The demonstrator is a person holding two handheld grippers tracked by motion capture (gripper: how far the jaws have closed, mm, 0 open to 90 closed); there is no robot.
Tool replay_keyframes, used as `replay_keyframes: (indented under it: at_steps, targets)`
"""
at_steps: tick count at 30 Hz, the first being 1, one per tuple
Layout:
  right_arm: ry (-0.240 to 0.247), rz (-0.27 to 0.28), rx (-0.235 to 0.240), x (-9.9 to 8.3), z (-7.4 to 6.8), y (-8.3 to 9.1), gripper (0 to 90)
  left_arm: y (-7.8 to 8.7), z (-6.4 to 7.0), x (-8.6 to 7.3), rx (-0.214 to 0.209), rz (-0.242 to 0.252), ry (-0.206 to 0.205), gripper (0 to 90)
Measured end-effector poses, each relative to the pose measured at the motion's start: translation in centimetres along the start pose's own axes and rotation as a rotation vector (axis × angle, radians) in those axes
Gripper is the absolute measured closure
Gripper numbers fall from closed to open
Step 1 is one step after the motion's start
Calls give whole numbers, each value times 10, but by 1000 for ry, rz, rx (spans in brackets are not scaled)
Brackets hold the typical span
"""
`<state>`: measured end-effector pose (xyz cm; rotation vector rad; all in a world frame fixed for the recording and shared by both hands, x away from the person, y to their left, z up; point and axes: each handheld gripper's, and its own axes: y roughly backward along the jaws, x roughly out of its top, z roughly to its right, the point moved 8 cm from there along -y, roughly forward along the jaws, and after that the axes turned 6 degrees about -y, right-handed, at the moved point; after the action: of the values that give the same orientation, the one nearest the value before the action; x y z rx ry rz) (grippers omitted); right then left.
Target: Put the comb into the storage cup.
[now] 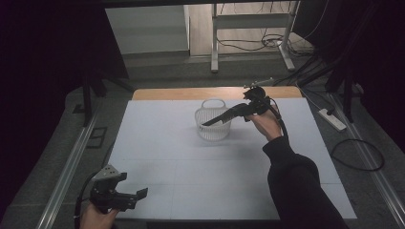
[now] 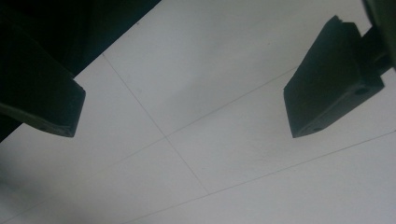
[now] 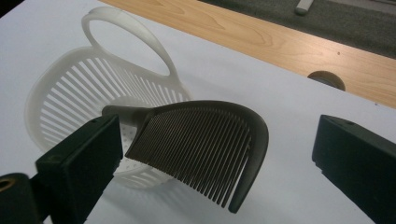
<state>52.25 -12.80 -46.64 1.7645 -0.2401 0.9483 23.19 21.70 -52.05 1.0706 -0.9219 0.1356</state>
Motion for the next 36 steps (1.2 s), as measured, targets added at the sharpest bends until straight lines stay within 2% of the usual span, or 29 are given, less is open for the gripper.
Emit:
replay_keyframes:
  at_steps: [13, 28, 36]
  targets:
    - [17, -2, 46, -15, -1, 8, 0, 0, 0, 0, -3, -3, 0, 0]
    - [18, 17, 68, -32, 0, 17, 0, 0, 0, 0, -6, -3, -4, 0]
    - [33, 20, 79, -37, -4, 20, 0, 1, 1, 0, -7, 3, -8, 0]
